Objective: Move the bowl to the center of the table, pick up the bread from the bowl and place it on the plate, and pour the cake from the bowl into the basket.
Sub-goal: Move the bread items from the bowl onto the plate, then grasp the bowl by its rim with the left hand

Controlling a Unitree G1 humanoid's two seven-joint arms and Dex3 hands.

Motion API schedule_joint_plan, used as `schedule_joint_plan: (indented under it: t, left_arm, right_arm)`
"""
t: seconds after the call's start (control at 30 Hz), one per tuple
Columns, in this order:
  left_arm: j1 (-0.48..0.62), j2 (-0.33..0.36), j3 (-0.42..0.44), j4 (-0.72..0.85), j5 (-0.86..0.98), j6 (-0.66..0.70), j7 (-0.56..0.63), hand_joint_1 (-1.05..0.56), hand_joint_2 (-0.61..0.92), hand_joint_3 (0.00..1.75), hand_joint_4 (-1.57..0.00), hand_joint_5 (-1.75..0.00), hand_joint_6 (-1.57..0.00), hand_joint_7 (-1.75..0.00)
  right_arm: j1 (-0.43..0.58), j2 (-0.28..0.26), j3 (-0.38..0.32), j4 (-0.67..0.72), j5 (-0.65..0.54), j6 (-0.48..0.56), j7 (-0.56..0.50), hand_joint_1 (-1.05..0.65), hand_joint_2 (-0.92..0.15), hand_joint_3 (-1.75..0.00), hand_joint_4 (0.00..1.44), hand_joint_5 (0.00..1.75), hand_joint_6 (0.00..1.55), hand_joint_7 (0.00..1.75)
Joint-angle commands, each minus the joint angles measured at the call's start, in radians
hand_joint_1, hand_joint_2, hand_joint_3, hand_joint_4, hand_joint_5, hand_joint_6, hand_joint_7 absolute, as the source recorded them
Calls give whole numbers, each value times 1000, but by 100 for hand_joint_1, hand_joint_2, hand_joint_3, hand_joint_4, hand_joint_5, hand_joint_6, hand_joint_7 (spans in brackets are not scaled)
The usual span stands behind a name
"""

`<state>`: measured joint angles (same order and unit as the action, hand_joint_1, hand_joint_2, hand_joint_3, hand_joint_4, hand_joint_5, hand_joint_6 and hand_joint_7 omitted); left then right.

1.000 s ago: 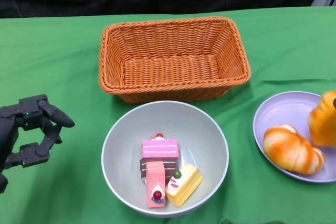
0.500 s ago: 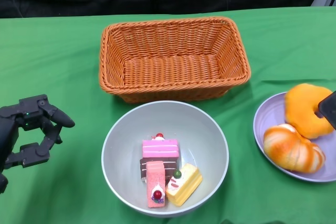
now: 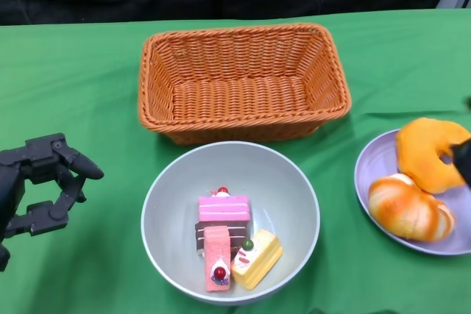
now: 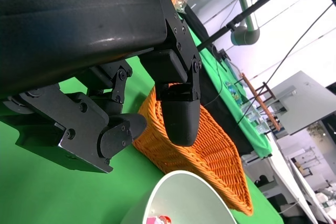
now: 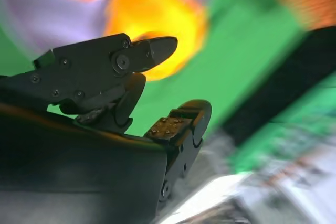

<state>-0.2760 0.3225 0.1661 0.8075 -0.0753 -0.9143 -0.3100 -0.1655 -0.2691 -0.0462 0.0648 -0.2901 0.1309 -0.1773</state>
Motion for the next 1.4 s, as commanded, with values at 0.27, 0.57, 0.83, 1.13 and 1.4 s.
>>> schedule_joint_plan:
  t: [0.27, 0.57, 0.83, 1.13, 1.4]
  left_arm:
    - [2, 20, 3, 0, -1, 1, -3, 9, 60, 93, -87, -137, -87, -106]
    - [1, 14, 5, -11, -79, -43, -89, -12, 80, 31, -82, -102, -96, -45]
    - [52, 100, -53, -137, -28, -222, -216, -45, 91, 1, -66, -14, -71, 0]
    - [41, 156, -90, -195, 107, -407, -184, -48, 87, 0, -65, -7, -68, -1]
    - [-38, 128, -52, -58, 296, -630, -121, -47, 85, 0, -73, -8, -74, -3]
  right_arm:
    - [171, 26, 50, -238, 158, -325, 193, -28, -92, -4, 91, 18, 85, 5]
    - [223, 131, 57, -264, 250, -393, 217, -11, -89, -21, 80, 98, 109, 17]
    - [261, 176, 51, -251, 311, -450, 240, -11, -63, -89, 68, 162, 67, 129]
    - [369, 200, 71, -303, 301, -522, 257, -18, -56, -96, 69, 162, 66, 135]
    - [472, 217, 84, -370, 284, -534, 247, -13, -59, -93, 67, 164, 64, 138]
